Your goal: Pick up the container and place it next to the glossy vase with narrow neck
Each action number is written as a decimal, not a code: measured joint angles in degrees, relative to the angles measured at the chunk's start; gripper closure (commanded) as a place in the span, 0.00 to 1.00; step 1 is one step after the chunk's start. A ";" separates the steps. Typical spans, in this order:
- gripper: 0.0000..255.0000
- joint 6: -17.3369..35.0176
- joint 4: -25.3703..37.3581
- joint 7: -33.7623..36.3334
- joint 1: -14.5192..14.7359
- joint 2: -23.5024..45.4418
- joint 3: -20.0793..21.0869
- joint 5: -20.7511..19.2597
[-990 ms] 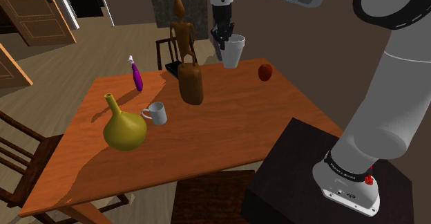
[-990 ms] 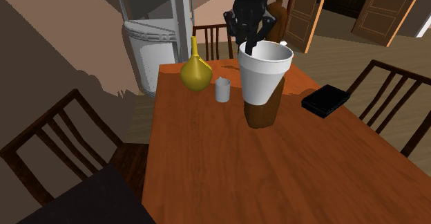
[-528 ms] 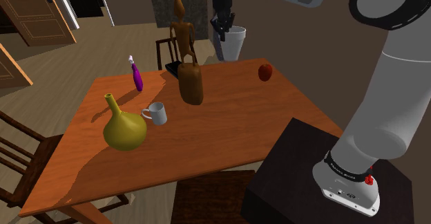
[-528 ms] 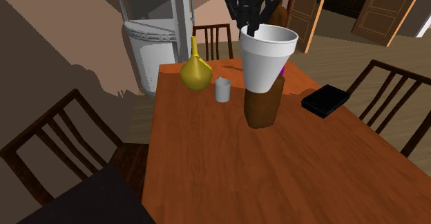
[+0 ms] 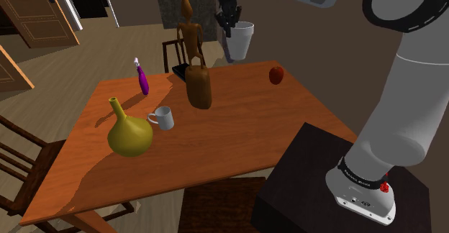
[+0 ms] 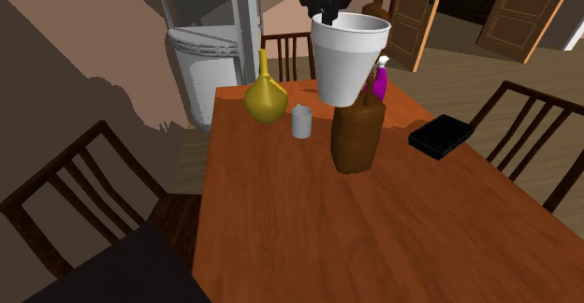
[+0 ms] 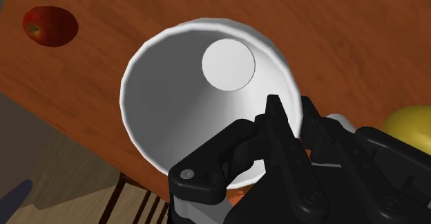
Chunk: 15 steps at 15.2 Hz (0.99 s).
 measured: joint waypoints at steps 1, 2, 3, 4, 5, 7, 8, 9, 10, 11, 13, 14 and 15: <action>1.00 -0.03 0.00 1.16 0.71 0.00 0.47 -0.02; 1.00 -0.66 0.71 2.54 1.57 0.14 1.04 -0.03; 1.00 -0.68 0.86 3.75 2.30 0.29 1.51 -0.04; 1.00 -0.20 -0.56 5.10 3.10 -0.57 2.05 -0.03; 1.00 -0.23 0.24 6.35 3.87 0.21 2.56 -0.07; 1.00 -0.17 0.07 8.66 5.26 0.19 3.47 -0.10; 1.00 -0.51 0.22 10.02 6.10 0.05 4.02 -0.10; 1.00 -0.92 0.81 11.44 6.98 0.27 4.59 -0.13; 1.00 -1.26 1.77 12.70 7.77 0.90 5.09 -0.18; 1.00 -1.41 2.19 14.09 8.64 1.23 5.63 -0.23; 1.00 -2.12 4.40 16.71 10.34 2.82 6.64 -0.41; 1.00 -2.11 4.84 18.02 11.20 3.30 7.12 -0.49; 1.00 -2.42 5.49 19.12 11.93 3.69 7.52 -0.55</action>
